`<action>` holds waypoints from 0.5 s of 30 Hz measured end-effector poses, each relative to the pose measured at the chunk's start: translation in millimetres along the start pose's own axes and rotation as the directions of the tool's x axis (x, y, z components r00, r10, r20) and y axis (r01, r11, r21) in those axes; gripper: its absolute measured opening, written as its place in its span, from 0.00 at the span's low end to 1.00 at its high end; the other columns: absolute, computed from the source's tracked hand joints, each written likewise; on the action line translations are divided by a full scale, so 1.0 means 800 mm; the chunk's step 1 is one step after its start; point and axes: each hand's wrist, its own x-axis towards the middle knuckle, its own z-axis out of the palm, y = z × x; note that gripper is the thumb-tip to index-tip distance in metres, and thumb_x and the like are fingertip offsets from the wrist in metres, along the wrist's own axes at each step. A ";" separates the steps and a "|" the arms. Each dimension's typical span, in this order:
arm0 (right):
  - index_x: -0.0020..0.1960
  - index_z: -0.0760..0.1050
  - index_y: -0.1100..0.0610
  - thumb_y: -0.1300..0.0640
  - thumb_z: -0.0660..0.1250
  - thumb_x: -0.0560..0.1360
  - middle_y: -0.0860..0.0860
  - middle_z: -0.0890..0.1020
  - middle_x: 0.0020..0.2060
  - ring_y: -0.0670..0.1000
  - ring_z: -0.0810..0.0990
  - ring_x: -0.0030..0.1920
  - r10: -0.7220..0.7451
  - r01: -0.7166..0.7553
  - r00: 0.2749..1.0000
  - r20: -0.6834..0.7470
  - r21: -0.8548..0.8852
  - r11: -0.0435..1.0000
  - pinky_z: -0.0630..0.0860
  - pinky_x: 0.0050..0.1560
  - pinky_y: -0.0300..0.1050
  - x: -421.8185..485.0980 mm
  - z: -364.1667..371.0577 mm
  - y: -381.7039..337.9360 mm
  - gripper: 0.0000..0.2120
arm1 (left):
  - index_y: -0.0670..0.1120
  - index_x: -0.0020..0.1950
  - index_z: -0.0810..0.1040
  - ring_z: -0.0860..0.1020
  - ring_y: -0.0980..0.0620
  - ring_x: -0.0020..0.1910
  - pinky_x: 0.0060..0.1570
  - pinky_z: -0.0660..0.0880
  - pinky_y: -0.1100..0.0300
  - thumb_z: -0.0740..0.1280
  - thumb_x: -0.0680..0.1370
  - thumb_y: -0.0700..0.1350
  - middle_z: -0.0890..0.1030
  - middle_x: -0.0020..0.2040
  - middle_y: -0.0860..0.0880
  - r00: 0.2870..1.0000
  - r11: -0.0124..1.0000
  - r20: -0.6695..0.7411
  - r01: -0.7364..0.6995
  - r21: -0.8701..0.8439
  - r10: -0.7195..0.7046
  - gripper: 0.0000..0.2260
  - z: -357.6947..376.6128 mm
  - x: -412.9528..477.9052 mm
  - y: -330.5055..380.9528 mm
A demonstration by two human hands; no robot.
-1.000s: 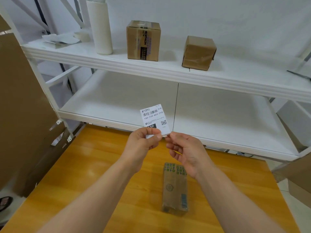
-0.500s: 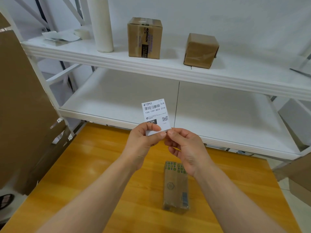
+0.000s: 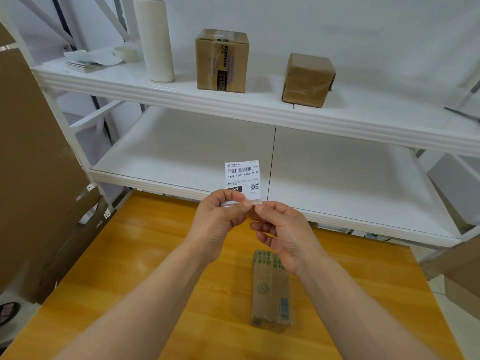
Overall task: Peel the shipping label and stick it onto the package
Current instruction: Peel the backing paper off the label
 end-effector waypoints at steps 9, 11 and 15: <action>0.52 0.82 0.54 0.60 0.72 0.74 0.55 0.85 0.46 0.49 0.81 0.41 -0.074 0.060 0.993 -0.096 -0.138 0.989 0.78 0.43 0.44 0.005 -0.008 -0.006 0.07 | 0.43 0.45 0.79 0.81 0.53 0.40 0.42 0.76 0.58 0.75 0.71 0.36 0.83 0.41 0.49 1.000 0.997 -0.012 -0.008 0.073 0.008 0.07 -0.002 0.002 0.004; 0.51 0.80 0.53 0.60 0.71 0.74 0.53 0.83 0.45 0.48 0.80 0.43 -0.168 0.142 0.978 -0.120 -0.203 0.969 0.77 0.44 0.44 0.004 -0.012 -0.013 0.07 | 0.43 0.44 0.79 0.81 0.53 0.38 0.43 0.76 0.57 0.75 0.71 0.36 0.83 0.41 0.49 1.000 0.994 -0.013 -0.019 0.107 0.021 0.07 -0.003 0.002 0.006; 0.50 0.82 0.49 0.58 0.74 0.73 0.48 0.81 0.41 0.44 0.78 0.42 -0.349 0.334 0.937 0.029 -0.369 0.867 0.78 0.48 0.42 -0.002 -0.017 -0.029 0.08 | 0.42 0.45 0.79 0.75 0.46 0.40 0.45 0.74 0.52 0.76 0.71 0.37 0.82 0.40 0.47 1.000 0.982 0.018 -0.025 0.188 0.022 0.07 -0.006 0.000 0.008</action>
